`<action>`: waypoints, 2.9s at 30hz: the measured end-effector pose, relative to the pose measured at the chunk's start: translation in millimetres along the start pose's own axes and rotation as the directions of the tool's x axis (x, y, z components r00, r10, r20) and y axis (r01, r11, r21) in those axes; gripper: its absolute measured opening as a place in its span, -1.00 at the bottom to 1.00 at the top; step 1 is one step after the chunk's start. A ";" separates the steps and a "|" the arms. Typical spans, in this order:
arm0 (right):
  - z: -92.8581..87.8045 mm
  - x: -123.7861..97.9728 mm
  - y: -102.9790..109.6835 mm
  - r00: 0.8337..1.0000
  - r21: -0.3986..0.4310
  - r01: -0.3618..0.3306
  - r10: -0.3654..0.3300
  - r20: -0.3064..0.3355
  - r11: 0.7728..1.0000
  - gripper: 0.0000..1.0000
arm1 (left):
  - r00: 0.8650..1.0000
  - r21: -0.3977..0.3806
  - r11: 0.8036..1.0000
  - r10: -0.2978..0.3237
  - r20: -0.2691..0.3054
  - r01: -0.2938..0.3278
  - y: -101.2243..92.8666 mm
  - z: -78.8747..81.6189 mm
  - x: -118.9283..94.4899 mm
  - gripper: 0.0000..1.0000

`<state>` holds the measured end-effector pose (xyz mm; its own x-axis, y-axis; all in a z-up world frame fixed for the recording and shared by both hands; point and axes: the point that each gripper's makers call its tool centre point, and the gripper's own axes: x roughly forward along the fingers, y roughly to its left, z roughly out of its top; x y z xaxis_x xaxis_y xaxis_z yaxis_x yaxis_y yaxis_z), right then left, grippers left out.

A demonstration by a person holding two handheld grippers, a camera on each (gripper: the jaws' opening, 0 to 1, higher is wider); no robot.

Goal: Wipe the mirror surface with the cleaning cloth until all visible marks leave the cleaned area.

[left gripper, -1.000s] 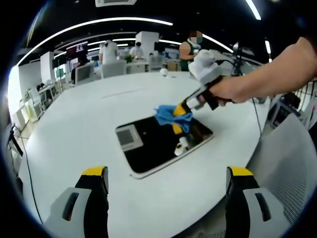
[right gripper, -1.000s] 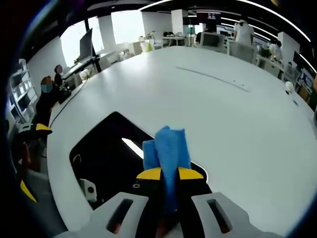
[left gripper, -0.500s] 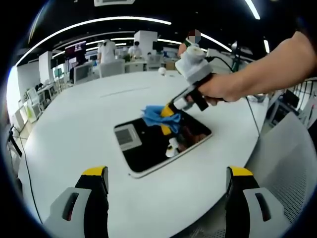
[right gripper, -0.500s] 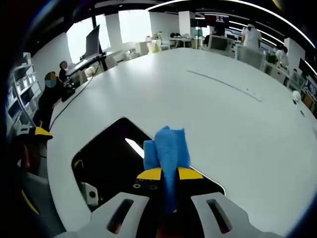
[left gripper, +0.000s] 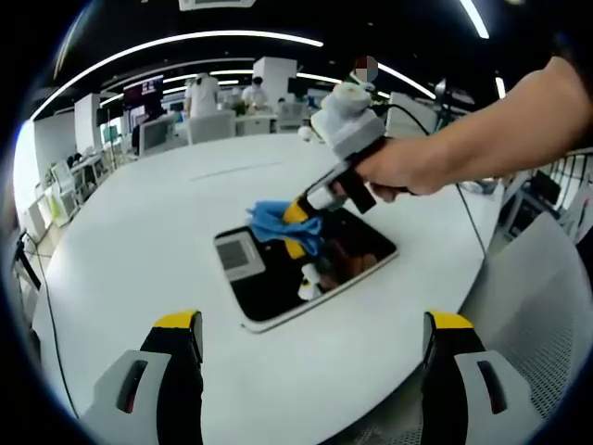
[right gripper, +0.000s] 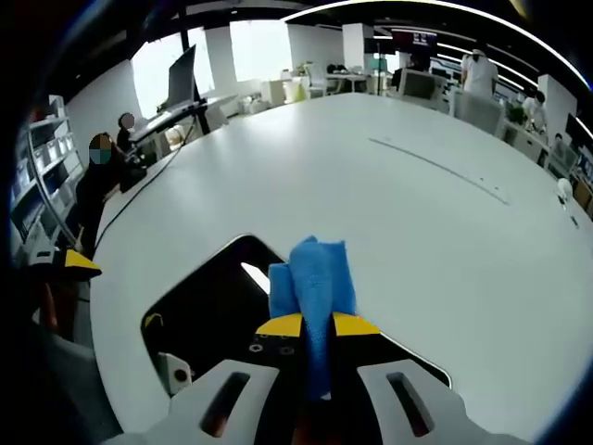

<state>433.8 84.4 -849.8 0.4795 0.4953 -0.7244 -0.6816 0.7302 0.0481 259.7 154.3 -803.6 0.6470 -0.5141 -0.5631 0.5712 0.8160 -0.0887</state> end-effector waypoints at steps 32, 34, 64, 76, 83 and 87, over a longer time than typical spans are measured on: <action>25.5 28.0 31.6 0.999 -0.072 -0.040 0.037 -0.038 0.997 -0.90 | 1.000 0.011 1.000 0.001 -0.006 -0.001 0.1 -1.3 0.8 0.99; 27.9 29.3 34.9 0.998 -0.076 -0.047 0.043 -0.041 0.996 -0.90 | 1.000 0.009 1.000 0.002 -0.006 -0.002 0.2 -1.3 0.6 0.99; 43.7 45.1 53.3 0.995 -0.113 -0.082 0.076 -0.062 0.990 -0.92 | 1.000 0.008 1.000 -0.004 -0.013 0.004 -0.9 -1.7 0.3 0.99; 39.2 41.9 59.3 0.995 -0.143 -0.096 0.089 -0.054 0.985 -0.91 | 1.000 0.012 1.000 -0.002 -0.021 0.002 -0.6 -3.0 0.8 0.99; 33.2 35.8 70.2 0.994 -0.156 -0.105 0.099 -0.047 0.982 -0.91 | 1.000 0.022 1.000 0.000 -0.016 0.000 -1.2 -2.3 1.4 0.99; 29.5 33.2 75.5 0.993 -0.166 -0.113 0.107 -0.045 0.980 -0.91 | 1.000 0.015 1.000 0.006 -0.013 -0.006 0.0 -2.1 1.2 0.99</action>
<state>414.6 169.9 -849.9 0.3786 0.5485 -0.7455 -0.8136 0.5812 0.0144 259.4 154.3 -806.0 0.6439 -0.5059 -0.5739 0.5751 0.8148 -0.0731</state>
